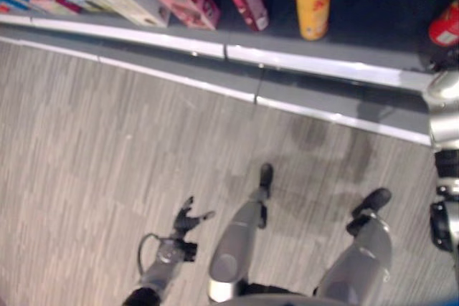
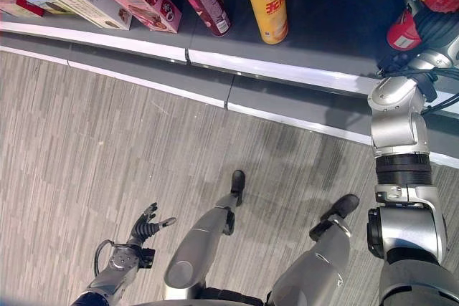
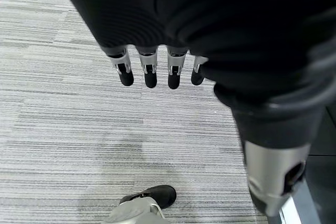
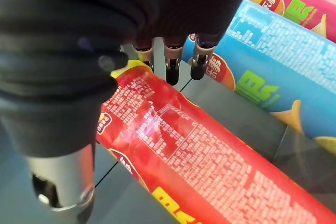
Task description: Put the goods on the table back onto the shelves and tidy them up.
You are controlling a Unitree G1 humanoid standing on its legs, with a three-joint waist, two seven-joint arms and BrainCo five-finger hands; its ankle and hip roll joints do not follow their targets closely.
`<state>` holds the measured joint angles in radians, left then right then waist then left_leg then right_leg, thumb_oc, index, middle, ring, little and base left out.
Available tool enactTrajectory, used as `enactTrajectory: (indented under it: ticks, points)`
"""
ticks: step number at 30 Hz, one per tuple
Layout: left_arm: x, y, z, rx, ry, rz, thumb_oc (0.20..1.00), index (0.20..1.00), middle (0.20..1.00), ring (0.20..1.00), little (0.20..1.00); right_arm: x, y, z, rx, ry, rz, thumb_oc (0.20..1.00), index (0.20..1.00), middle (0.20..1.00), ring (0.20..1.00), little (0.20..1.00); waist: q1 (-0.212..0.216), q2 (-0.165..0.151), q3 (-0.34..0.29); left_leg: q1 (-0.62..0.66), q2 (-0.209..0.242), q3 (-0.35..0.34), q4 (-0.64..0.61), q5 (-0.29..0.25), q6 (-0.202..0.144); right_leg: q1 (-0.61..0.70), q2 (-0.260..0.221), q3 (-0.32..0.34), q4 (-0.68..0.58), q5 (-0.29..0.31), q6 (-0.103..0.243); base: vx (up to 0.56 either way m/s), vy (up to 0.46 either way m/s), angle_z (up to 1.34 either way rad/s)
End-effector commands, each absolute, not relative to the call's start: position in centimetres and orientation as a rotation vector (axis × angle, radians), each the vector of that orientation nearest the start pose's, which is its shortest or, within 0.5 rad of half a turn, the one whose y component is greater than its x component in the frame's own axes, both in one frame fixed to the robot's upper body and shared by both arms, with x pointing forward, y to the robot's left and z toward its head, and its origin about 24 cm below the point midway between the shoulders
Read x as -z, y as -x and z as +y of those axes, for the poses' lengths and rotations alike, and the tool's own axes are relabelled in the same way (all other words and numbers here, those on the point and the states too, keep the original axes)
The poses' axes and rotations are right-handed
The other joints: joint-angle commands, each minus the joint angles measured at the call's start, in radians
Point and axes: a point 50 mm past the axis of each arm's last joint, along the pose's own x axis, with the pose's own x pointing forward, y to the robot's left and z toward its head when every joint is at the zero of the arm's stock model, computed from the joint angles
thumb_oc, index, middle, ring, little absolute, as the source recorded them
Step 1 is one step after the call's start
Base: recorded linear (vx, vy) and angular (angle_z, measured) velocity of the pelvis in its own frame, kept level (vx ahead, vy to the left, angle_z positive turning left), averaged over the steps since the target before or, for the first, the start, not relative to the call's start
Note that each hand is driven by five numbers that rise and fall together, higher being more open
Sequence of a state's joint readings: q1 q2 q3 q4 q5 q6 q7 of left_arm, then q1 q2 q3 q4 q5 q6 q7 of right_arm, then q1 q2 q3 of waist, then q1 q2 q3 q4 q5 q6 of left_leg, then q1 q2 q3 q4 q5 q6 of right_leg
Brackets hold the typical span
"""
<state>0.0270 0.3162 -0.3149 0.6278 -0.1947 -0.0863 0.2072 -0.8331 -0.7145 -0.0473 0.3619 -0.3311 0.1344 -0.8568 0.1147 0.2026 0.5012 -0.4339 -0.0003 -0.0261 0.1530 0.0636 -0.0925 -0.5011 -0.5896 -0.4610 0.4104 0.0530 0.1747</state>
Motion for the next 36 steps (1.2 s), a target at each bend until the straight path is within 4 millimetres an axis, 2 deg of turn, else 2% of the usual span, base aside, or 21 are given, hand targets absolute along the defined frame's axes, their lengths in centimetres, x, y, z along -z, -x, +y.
enactTrajectory:
  ticks: [1,17,36]
  points:
    - [9.6,-18.3,20.4,-0.067,-0.285,0.623,1.0,1.0,1.0,1.0,1.0,-29.7,-31.2,-29.6,1.102,0.703,-0.782,1.0,1.0,1.0,1.0,1.0,0.013,0.017,-0.012,0.031,0.031,-0.003,-0.081,-0.081,-0.026,-0.057,0.003,0.102,0.031,0.004,0.072,0.0,0.0,0.0]
    - [9.6,-17.9,20.9,-0.064,-0.262,0.634,1.0,1.0,1.0,1.0,1.0,-27.8,-32.9,-28.9,0.907,0.469,-0.698,1.0,1.0,1.0,1.0,1.0,0.015,0.013,-0.001,0.039,0.035,-0.002,-0.097,-0.076,-0.026,-0.06,0.007,0.103,0.033,0.005,0.072,0.0,-0.001,0.0]
    - [9.6,-18.0,20.9,-0.074,-0.252,0.641,1.0,1.0,1.0,1.0,1.0,-26.6,-33.7,-29.0,0.871,0.406,-0.632,1.0,1.0,1.0,1.0,1.0,0.011,0.004,0.006,0.041,0.037,-0.002,-0.106,-0.075,-0.027,-0.076,0.01,0.112,0.043,0.004,0.072,0.0,0.0,-0.01]
